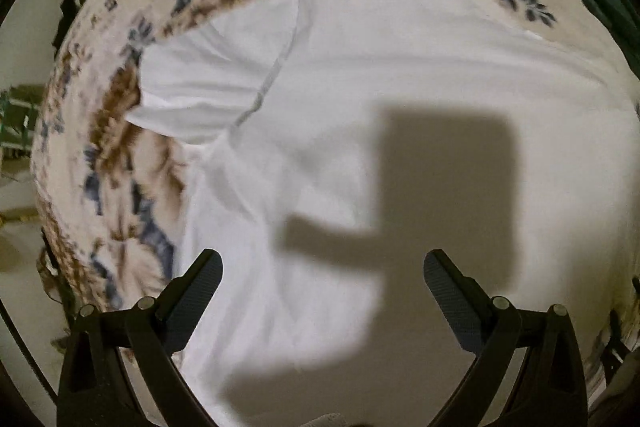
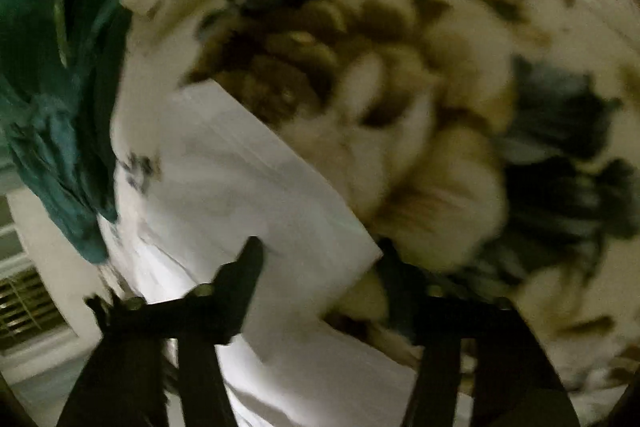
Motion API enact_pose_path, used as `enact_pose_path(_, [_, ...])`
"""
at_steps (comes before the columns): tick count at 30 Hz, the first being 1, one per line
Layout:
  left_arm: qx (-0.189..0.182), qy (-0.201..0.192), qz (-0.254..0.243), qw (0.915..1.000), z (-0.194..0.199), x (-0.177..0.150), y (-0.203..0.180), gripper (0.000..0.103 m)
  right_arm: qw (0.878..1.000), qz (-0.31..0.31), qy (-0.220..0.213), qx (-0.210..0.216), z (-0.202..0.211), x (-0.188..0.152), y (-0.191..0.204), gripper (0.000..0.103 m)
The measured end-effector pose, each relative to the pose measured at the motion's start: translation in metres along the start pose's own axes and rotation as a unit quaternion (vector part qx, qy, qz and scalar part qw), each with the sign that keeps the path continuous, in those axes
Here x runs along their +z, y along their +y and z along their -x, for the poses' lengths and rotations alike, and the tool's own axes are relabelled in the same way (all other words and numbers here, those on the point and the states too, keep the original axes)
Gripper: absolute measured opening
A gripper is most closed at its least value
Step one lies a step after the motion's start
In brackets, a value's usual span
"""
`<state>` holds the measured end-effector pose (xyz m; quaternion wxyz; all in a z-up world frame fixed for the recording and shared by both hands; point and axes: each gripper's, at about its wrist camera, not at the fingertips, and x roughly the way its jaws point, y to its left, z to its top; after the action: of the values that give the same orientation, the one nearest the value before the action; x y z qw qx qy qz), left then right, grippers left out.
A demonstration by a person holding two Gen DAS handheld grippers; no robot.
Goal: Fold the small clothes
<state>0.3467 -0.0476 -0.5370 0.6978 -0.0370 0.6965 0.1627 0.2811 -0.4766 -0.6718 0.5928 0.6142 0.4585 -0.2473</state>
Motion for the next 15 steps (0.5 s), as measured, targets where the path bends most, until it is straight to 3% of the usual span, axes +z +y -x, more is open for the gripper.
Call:
enact_pose_path(1, [-0.009, 0.002, 0.006, 0.9999, -0.004, 0.003, 0.001, 0.103, 1.0, -0.002, -0.009, 0.01, -0.001, -0.002, 0.005, 0.013])
enact_pose_path(2, [-0.017, 0.003, 0.014, 0.9998, -0.008, 0.005, 0.003, 0.103, 1.0, 0.004, -0.02, 0.012, -0.001, -0.004, 0.013, 0.009])
enact_pose_path(5, [-0.033, 0.004, 0.026, 0.9991, -0.011, 0.007, 0.011, 0.103, 0.992, 0.09, -0.082, -0.023, 0.012, -0.019, 0.059, 0.008])
enact_pose_path(7, [-0.037, -0.003, 0.031, 0.9988, -0.008, 0.008, 0.02, 0.103, 0.97, 0.199, -0.127, -0.065, 0.019, -0.041, 0.104, 0.007])
enact_pose_path(9, [-0.036, -0.014, 0.035, 0.9987, -0.003, 0.008, 0.032, 0.103, 0.923, 0.334, -0.155, -0.109, 0.017, -0.084, 0.154, 0.007])
enact_pose_path(10, [-0.034, -0.02, 0.036, 0.9986, -0.001, 0.008, 0.038, 0.103, 0.892, 0.402, -0.161, -0.132, 0.01, -0.111, 0.175, 0.007])
enact_pose_path(12, [-0.026, -0.032, 0.039, 0.9984, 0.003, 0.007, 0.051, 0.103, 0.801, 0.544, -0.166, -0.187, -0.02, -0.182, 0.207, 0.007])
enact_pose_path(13, [-0.022, -0.038, 0.04, 0.9982, 0.005, 0.008, 0.056, 0.103, 0.769, 0.584, -0.164, -0.201, -0.034, -0.206, 0.212, 0.007])
enact_pose_path(15, [-0.007, -0.05, 0.038, 0.998, 0.007, 0.008, 0.066, 0.103, 0.687, 0.671, -0.156, -0.231, -0.069, -0.264, 0.21, 0.007])
